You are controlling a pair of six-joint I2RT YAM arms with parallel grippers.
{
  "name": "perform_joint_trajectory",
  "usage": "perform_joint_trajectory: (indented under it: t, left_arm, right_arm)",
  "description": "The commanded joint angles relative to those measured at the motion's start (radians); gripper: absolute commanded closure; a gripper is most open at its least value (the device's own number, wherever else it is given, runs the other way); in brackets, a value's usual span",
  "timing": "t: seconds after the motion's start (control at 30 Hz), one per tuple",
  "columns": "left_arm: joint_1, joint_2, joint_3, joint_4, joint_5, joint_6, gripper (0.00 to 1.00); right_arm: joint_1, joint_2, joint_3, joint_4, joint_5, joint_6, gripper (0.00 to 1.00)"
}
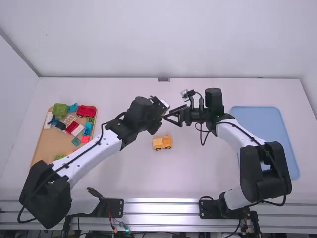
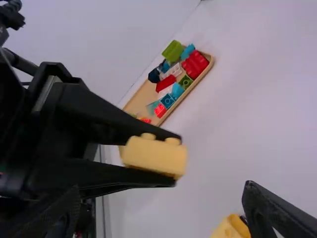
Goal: Assemble lego blocks to make yellow taxi
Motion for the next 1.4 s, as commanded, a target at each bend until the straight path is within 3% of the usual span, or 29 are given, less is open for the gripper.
perform_joint_trajectory:
  t: [0.0, 0.13, 0.3, 0.53, 0.67, 1.13, 1.37]
  left_arm:
    - [-0.015, 0.038, -0.008, 0.026, -0.047, 0.035, 0.98]
    - [-0.017, 0.063, -0.008, 0.057, -0.032, 0.036, 0.99]
    - [-0.017, 0.062, -0.019, 0.078, 0.016, 0.041, 0.99]
    - [-0.018, 0.035, -0.111, 0.178, -0.042, 0.066, 0.99]
    - [-0.018, -0.04, -0.148, 0.193, 0.042, 0.155, 0.99]
    - [-0.018, -0.101, -0.183, 0.223, 0.094, 0.245, 0.99]
    - [-0.018, -0.072, -0.184, 0.252, 0.096, 0.237, 0.99]
  right_arm:
    - [0.001, -0.018, 0.02, -0.025, 0.026, 0.006, 0.18]
    - [0.0, -0.018, 0.02, -0.07, 0.131, 0.005, 0.25]
    - [0.0, -0.006, 0.02, -0.072, 0.132, 0.006, 0.28]
    - [-0.032, 0.012, 0.021, -0.048, 0.025, -0.002, 0.25]
    - [-0.048, 0.012, 0.021, -0.044, 0.011, 0.005, 0.22]
    - [0.042, 0.012, 0.021, -0.048, 0.025, 0.01, 0.23]
    - [0.039, 0.012, 0.021, -0.05, 0.06, 0.038, 0.34]
